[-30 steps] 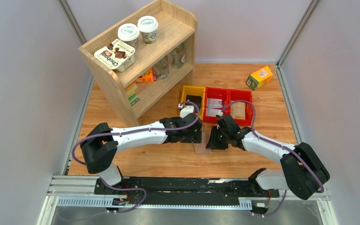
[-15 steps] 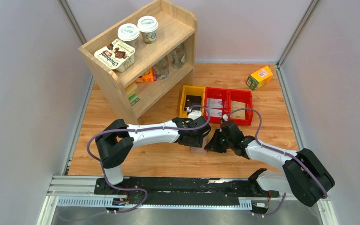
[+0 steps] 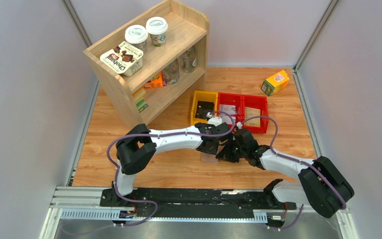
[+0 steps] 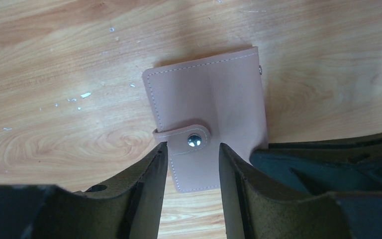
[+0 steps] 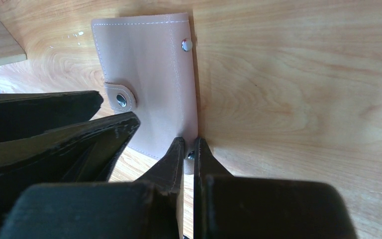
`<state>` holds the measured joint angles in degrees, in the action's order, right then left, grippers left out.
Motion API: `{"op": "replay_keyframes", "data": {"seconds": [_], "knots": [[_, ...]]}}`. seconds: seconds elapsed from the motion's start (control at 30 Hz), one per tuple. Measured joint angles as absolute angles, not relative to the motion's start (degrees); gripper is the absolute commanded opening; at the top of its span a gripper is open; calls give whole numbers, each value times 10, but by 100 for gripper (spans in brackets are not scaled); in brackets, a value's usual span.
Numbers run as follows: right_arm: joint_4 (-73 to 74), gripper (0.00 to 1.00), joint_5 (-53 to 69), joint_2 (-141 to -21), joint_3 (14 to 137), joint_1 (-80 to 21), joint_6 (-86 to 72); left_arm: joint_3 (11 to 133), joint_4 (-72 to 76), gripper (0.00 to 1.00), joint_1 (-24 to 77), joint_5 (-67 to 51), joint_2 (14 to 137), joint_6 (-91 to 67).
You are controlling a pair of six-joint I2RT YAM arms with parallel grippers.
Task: Take the credit cards out of the card holder
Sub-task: Open the card holder at the center of the board.
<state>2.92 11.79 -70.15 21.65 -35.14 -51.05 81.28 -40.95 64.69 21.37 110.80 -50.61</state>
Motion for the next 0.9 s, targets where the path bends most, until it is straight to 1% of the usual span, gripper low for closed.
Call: {"op": "replay_keyframes", "data": {"seconds": [0.33, 0.4, 0.43, 0.5, 0.6, 0.83, 0.9], "knots": [[20, 0, 123, -707, 216, -352, -512, 834, -424, 50, 650, 220, 1144, -495], [20, 0, 123, -707, 216, -352, -512, 834, -425, 45, 650, 220, 1145, -495], [20, 0, 123, -707, 216, -352, -512, 834, -425, 39, 650, 220, 1145, -496], [20, 0, 123, -707, 216, -352, -512, 834, -425, 32, 651, 223, 1145, -495], [19, 0, 124, -708, 216, -352, -512, 834, -424, 24, 652, 227, 1145, -495], [18, 0, 123, -708, 216, -352, -512, 812, -402, 0, 653, 239, 1129, -487], [18, 0, 123, -708, 216, -352, -512, 789, -380, 0, 653, 239, 1113, -487]]}}
